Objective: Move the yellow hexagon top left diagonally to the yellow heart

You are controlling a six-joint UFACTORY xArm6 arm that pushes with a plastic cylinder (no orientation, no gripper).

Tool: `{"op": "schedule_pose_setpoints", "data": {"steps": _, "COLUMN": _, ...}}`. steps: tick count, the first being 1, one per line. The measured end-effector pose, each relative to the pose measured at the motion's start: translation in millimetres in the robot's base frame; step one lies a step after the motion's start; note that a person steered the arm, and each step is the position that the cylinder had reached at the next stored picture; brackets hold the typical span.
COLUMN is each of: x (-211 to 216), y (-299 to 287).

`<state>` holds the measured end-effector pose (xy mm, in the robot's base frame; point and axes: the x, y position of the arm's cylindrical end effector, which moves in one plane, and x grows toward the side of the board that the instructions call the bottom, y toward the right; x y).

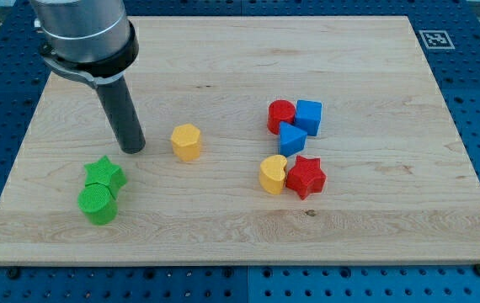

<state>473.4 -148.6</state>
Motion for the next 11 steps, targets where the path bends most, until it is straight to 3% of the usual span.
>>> {"op": "schedule_pose_setpoints", "data": {"steps": 9, "x": 15, "y": 47}}
{"op": "schedule_pose_setpoints", "data": {"steps": 11, "x": 28, "y": 92}}
